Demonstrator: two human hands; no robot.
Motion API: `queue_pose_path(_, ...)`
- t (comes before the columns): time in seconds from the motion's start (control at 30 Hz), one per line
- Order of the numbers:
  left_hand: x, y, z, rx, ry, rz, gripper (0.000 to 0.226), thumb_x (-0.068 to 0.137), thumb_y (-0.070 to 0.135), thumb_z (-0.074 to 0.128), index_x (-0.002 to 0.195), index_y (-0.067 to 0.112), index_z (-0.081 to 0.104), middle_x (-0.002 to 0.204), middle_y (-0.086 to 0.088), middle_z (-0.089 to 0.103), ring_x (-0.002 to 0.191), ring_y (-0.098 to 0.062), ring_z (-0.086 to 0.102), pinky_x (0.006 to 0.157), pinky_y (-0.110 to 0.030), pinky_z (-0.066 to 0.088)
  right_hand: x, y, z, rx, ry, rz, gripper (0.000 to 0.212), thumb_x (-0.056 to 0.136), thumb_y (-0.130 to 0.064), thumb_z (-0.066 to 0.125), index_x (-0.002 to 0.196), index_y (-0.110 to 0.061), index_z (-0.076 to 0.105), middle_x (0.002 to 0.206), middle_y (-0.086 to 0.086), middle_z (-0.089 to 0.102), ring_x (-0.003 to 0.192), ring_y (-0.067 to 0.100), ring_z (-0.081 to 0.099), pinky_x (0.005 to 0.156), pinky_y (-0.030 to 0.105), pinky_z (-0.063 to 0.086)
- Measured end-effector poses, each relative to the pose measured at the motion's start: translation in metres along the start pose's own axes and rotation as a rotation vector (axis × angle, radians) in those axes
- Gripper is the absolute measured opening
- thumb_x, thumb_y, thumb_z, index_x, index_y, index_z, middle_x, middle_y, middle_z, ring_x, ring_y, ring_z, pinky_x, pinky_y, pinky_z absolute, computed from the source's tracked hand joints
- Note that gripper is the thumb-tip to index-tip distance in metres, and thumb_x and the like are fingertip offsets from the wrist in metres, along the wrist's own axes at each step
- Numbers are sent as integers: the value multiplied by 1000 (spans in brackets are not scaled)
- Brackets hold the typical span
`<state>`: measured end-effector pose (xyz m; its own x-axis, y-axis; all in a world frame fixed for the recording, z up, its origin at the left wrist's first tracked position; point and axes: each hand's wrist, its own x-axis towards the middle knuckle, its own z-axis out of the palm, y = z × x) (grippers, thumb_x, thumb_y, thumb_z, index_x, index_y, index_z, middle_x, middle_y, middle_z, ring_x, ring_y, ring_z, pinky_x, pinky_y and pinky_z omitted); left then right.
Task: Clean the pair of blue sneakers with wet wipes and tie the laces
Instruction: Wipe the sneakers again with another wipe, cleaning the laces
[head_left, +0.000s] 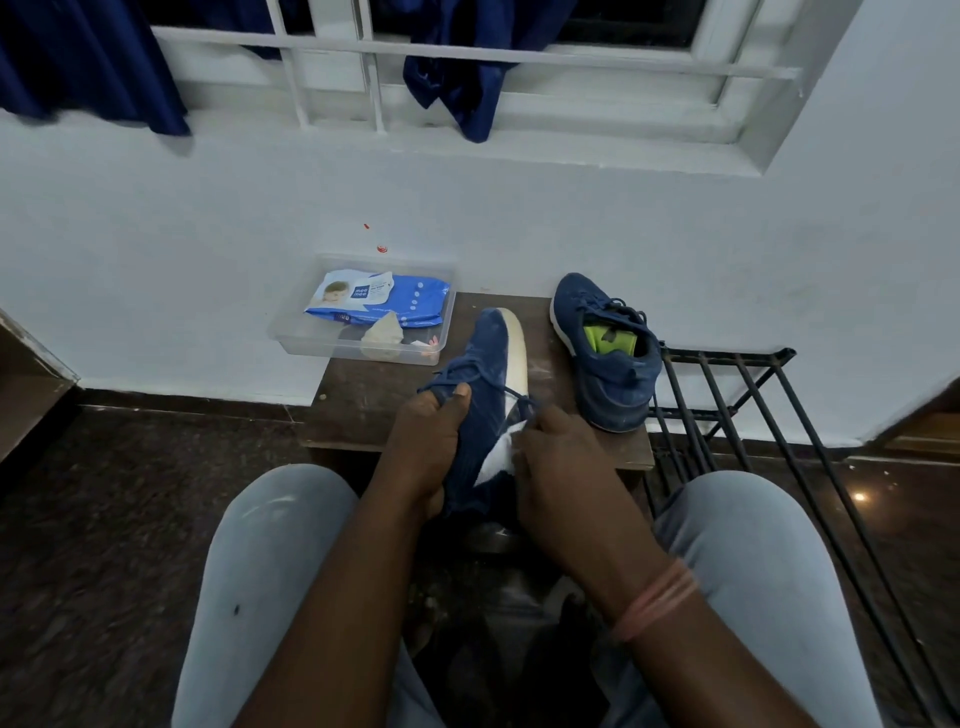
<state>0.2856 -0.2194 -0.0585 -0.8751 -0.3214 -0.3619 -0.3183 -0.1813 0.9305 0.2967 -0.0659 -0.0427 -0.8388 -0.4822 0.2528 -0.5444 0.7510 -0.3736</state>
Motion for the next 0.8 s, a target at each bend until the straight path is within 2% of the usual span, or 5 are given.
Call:
queue_pose_path(0.13, 2, 0, 2, -40, 2, -23, 23, 106, 32, 52, 105, 16, 68, 101, -12, 77, 88, -30, 76, 81, -46, 62, -18, -8, -8, 40, 7, 56, 8, 81, 0, 66, 84, -6, 71, 91, 11, 65, 82, 27, 60, 71, 31, 42)
queue_pose_path(0.27, -1, 1, 5, -28, -30, -34, 27, 105, 31, 54, 106, 10, 70, 99, -15, 77, 90, -35, 75, 86, -57, 60, 22, 11, -7, 72, -19, 16, 8, 67, 3, 68, 61, -1, 69, 67, 14, 65, 59, 27, 63, 66, 27, 44)
queue_pose_path(0.5, 0, -1, 3, -148, -18, -57, 26, 106, 28, 54, 113, 7, 68, 104, -20, 76, 89, -35, 76, 75, -46, 62, 51, 21, -7, 54, -157, 101, 37, 82, -31, 53, 73, -1, 73, 81, 20, 68, 77, 37, 65, 78, 38, 48)
queue_pose_path(0.6, 4, 2, 3, -226, -3, -101, 30, 106, 28, 53, 120, 4, 65, 107, -20, 75, 84, -30, 76, 59, -34, 60, 18, 3, -23, -26, -142, -14, 9, 83, -10, 64, 87, -7, 72, 91, 12, 65, 86, 29, 61, 76, 36, 46)
queue_pose_path(0.8, -3, 23, 13, -431, -37, -262, 30, 107, 32, 49, 111, 7, 65, 92, -15, 74, 77, -30, 71, 59, -41, 59, -5, 12, -47, 66, 13, -67, 18, 85, 1, 64, 92, -13, 73, 97, 3, 59, 89, 19, 54, 75, 32, 45)
